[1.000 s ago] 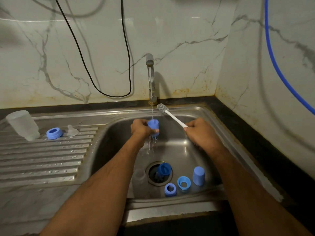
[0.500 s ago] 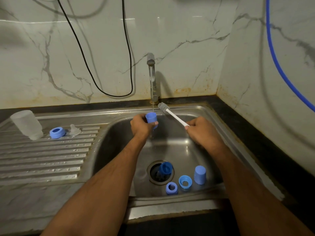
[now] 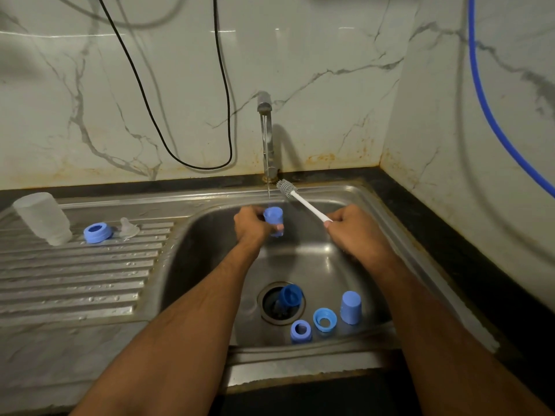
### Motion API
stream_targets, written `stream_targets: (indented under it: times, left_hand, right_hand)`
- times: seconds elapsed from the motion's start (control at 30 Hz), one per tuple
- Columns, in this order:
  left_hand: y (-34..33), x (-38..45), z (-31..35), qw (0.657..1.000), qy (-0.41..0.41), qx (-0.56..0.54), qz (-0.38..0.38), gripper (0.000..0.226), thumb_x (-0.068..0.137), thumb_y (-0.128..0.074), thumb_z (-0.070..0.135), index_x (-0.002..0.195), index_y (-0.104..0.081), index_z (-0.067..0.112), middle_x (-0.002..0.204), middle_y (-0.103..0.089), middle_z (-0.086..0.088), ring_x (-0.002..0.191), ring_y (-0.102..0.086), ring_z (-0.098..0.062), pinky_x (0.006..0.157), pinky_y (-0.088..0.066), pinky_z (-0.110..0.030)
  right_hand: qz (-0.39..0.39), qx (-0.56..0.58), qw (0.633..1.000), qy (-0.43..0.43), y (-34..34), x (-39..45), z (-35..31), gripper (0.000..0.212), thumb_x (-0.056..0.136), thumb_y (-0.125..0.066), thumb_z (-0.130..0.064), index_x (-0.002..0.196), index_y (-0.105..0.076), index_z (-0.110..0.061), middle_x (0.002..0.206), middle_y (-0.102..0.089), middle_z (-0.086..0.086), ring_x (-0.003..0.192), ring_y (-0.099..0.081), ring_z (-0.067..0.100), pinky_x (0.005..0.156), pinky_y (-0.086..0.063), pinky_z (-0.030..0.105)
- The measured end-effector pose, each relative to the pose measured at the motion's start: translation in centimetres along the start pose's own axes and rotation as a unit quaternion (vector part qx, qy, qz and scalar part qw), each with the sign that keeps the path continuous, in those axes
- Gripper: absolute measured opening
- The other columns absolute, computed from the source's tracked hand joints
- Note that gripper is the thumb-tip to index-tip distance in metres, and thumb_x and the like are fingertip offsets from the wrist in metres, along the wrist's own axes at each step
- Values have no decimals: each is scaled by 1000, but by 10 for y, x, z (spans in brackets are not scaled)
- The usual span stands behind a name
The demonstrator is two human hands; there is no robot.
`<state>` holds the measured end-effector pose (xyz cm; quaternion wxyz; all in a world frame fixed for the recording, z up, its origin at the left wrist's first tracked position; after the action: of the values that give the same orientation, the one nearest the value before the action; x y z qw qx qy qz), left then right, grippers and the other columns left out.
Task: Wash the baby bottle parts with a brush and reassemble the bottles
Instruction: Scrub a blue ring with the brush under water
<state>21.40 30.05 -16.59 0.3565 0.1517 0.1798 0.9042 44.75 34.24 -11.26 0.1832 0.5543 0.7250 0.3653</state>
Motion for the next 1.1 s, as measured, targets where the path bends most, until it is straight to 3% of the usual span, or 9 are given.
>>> stream_targets:
  times: [0.07,0.17,0.27,0.37,0.57,0.67,0.83,0.93,1.1]
  left_hand:
    - [6,1,-1,999,7,-19,42,45,80,-82,14,122,-65,9,118,-69,-10,110,-66,-22,97,-55,-38]
    - [-3,0,2,1000,-6,-11,2,46,80,-82,13,123,-65,7,119,-70,-12,109,-67,-22,96,-55,-36]
    - [3,0,-2,999,11,-24,39,46,83,-79,15,126,-62,8,122,-67,-12,111,-65,-22,97,-55,-37]
    - [-7,1,-1,1000,-5,-10,-10,45,85,-78,16,126,-61,7,122,-67,-13,111,-64,-22,96,-55,-37]
    - [4,0,-1,1000,7,-27,0,44,91,-72,14,131,-56,9,128,-60,-12,115,-59,-24,96,-54,-37]
    - [12,-4,-3,999,24,-37,-1,47,91,-71,12,135,-54,11,131,-57,-12,116,-58,-27,93,-57,-43]
    - [37,-8,-5,995,61,-66,33,52,80,-83,13,127,-61,9,125,-64,-12,112,-62,-26,93,-58,-44]
    - [60,-9,-1,992,74,-87,61,44,77,-85,13,115,-63,13,118,-64,-8,110,-61,-21,94,-57,-36]
    - [118,-8,6,992,25,-81,95,41,74,-87,11,105,-61,14,108,-66,-6,100,-63,-20,74,-52,-22]
  right_hand:
    - [-2,-4,1000,0,0,0,0,17,98,-58,-24,103,-74,-20,80,-67,0,76,-64,15,71,-54,32]
    - [-1,-20,1000,4,0,0,1,16,99,-58,-24,96,-73,-20,78,-65,0,74,-63,13,62,-48,26]
    - [0,-23,1000,8,-1,0,1,15,99,-58,-24,98,-73,-21,81,-67,0,74,-62,11,58,-42,23]
    - [-2,-13,1000,14,0,0,0,17,99,-58,-23,106,-74,-20,89,-70,2,79,-63,12,59,-40,23]
    - [-17,-56,998,24,-2,-5,-2,21,98,-58,-24,110,-74,-19,95,-71,3,86,-66,17,71,-49,29]
    - [-35,-70,996,34,-9,-8,-5,20,99,-57,-25,110,-72,-18,93,-70,1,77,-61,9,60,-39,19]
    - [-43,-83,995,32,-21,-17,-16,22,97,-57,-31,110,-72,-21,80,-66,-4,73,-65,13,69,-58,34]
    - [-56,-94,993,44,-26,-27,-27,20,98,-56,-30,107,-72,-22,75,-65,-2,69,-64,14,64,-58,33]
    - [-69,-99,990,69,-40,-38,-57,20,101,-55,-30,106,-72,-22,76,-65,-3,70,-64,12,66,-55,30]
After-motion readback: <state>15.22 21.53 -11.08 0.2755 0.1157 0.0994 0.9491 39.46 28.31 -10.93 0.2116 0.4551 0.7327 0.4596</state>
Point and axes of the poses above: each hand's wrist, its own x-axis towards the middle knuckle, its own y-axis out of the back of the hand, z = x × y, the point moved 7 cm from there along x, towards the middle knuckle
